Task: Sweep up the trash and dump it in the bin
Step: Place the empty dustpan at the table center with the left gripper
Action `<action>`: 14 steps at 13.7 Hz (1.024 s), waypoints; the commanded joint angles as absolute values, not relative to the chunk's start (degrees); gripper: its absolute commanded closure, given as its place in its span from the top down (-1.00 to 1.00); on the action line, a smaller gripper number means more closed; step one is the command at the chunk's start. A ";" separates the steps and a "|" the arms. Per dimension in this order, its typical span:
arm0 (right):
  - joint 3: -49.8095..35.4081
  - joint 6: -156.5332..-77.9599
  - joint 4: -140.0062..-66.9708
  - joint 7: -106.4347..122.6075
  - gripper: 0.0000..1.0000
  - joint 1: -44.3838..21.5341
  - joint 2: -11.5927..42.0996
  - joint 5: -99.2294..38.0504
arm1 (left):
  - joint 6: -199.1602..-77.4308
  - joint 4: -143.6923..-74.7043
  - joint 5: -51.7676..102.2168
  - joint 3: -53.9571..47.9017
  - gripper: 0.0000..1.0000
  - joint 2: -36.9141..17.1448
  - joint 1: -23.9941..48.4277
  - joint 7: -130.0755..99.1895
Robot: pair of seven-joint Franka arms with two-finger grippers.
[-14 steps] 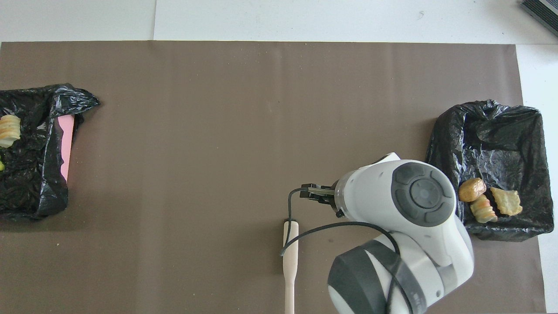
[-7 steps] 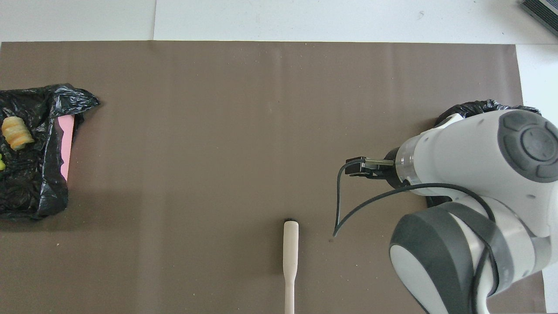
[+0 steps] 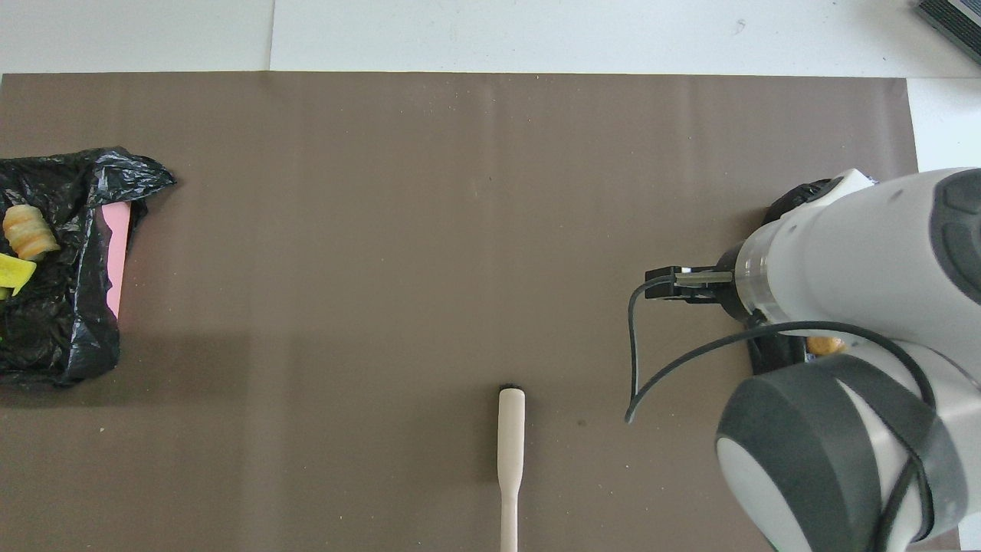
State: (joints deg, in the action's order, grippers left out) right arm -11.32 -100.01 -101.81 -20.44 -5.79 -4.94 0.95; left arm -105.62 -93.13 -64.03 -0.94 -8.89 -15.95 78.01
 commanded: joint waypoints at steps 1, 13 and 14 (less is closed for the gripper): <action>-10.81 -95.37 -97.74 -16.97 1.00 -4.40 -4.92 1.85 | -104.50 -93.34 -59.45 -1.05 -1.00 -6.33 -14.77 77.61; -0.28 -87.19 -90.79 -8.27 1.00 -2.81 -8.17 1.50 | -92.20 -97.82 -20.94 -1.41 -1.00 -3.69 0.86 44.43; 1.04 -87.10 -90.79 -7.13 1.00 -2.81 -8.70 1.49 | -92.20 -98.00 -18.48 -1.41 -1.00 -3.87 3.23 39.95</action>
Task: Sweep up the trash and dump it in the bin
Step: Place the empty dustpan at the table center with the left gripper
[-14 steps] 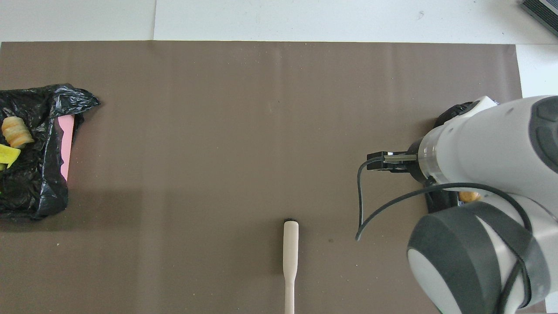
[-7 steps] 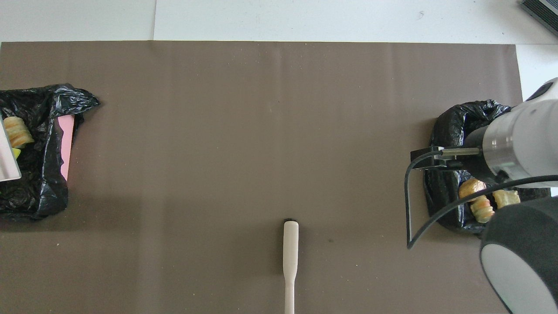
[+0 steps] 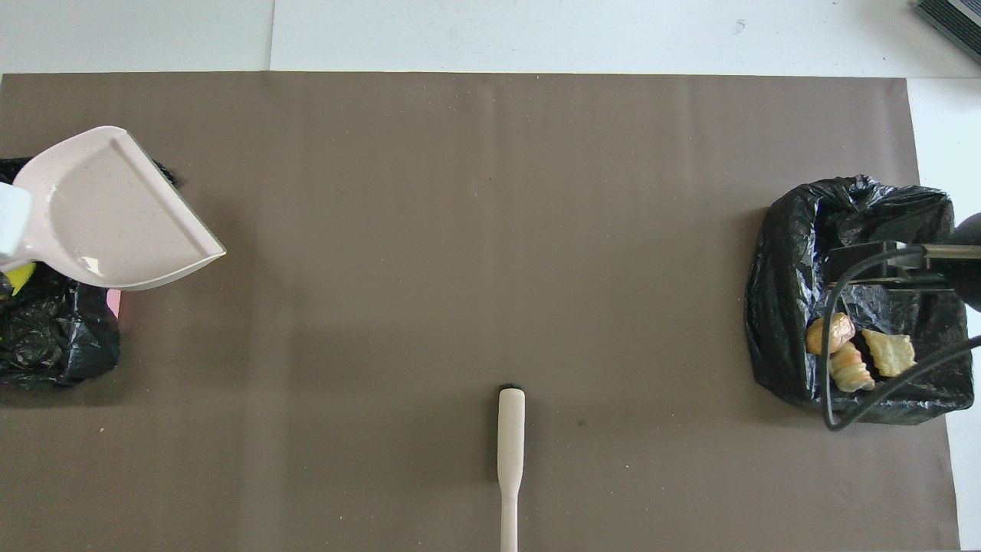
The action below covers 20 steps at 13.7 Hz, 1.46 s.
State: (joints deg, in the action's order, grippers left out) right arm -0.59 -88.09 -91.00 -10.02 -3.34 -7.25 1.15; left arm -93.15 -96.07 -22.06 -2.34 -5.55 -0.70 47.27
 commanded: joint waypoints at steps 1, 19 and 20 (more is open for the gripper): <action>2.36 -87.01 -90.79 -6.25 1.00 -2.90 -9.22 1.49 | -92.02 -98.09 -16.28 -1.41 -1.00 -4.30 5.86 35.38; 6.77 -86.92 -94.22 -0.71 1.00 -3.16 -7.73 2.46 | -105.44 -66.88 -1.85 -1.31 -1.00 -39.63 39.20 -34.45; 6.77 -87.01 -94.31 0.51 1.00 -3.16 -7.73 2.37 | -107.21 -67.84 -1.67 -1.32 -1.00 -39.73 39.46 -34.54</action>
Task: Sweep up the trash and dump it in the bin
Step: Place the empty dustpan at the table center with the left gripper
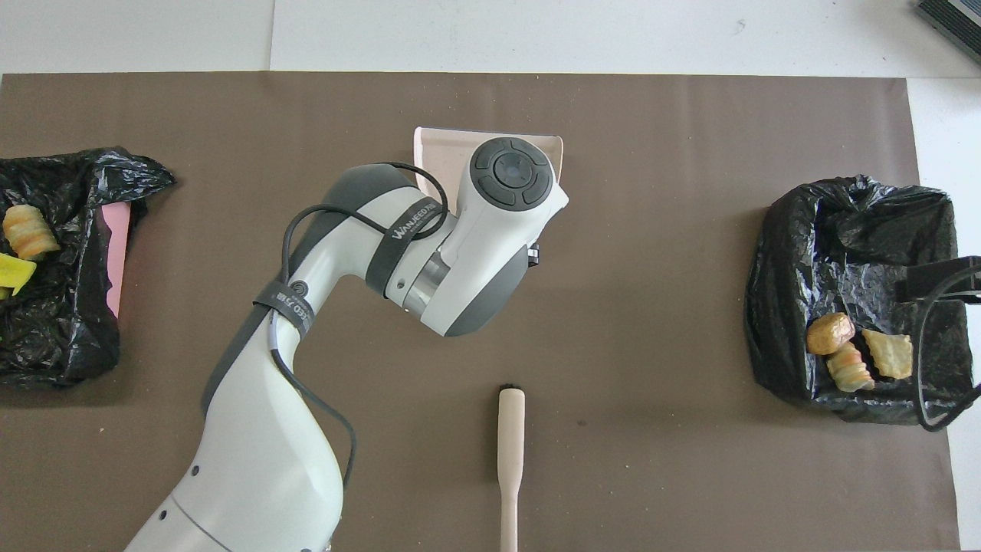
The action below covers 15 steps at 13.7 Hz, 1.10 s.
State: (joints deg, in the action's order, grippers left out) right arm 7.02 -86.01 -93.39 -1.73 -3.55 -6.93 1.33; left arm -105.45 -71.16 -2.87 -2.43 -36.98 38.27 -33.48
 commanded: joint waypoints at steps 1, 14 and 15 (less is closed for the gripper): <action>6.77 -87.45 -94.31 0.88 1.00 -3.25 -7.65 2.37 | -108.27 -68.63 -0.10 -1.41 -1.00 -39.73 39.72 -34.72; 6.42 -88.15 -94.39 0.44 1.00 -3.69 -7.65 1.50 | -105.64 -73.21 0.00 -1.05 1.00 -37.62 39.64 -33.67; 6.42 -88.07 -94.31 0.44 1.00 -3.78 -7.65 1.49 | -105.73 -73.30 0.09 -0.97 1.00 -36.66 39.20 -33.31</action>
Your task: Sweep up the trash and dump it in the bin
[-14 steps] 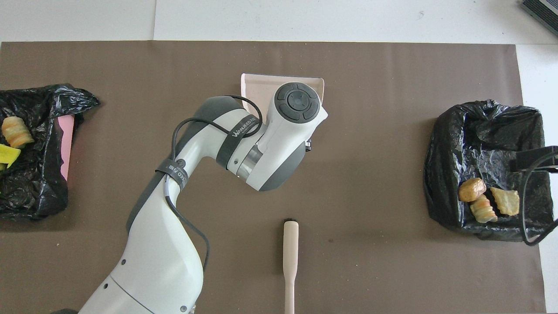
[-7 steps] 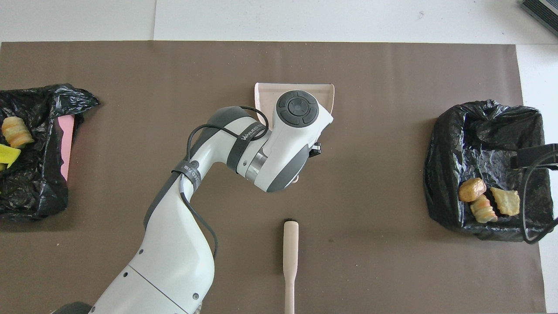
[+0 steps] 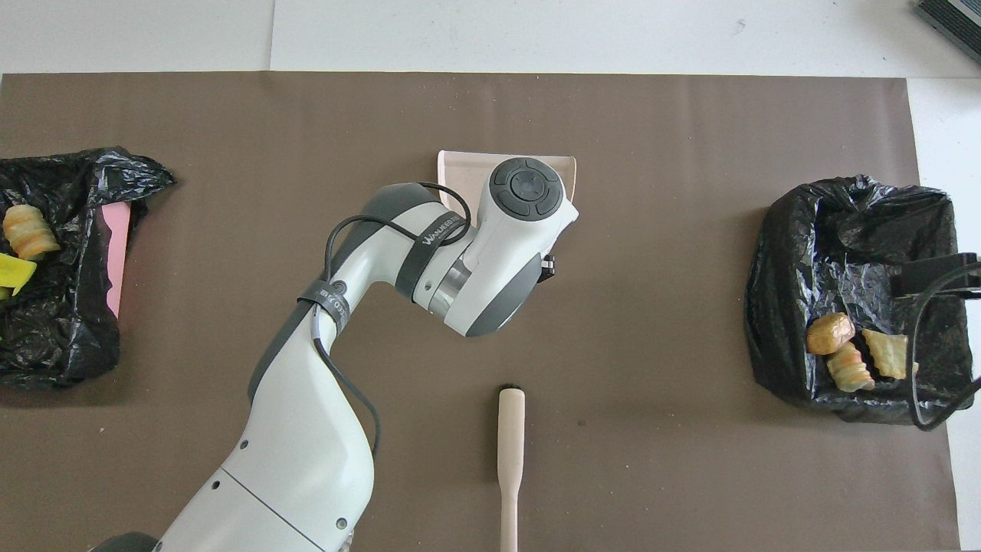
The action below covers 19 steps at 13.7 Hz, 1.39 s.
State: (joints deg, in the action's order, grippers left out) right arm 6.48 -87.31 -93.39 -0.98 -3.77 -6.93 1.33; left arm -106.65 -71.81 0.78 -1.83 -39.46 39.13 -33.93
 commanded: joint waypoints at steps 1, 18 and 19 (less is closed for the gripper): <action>6.33 -88.07 -94.39 0.53 1.00 -3.78 -7.73 1.49 | -105.38 -73.91 0.09 -0.71 1.00 -34.65 39.11 -32.61; 6.24 -88.59 -94.66 1.05 1.00 -3.69 -7.91 1.23 | -86.95 -86.60 -0.09 1.23 1.00 3.17 10.47 3.15; 6.24 -88.59 -94.75 1.23 1.00 -3.69 -7.91 1.23 | -84.31 -84.31 0.00 1.23 1.00 2.64 8.89 4.99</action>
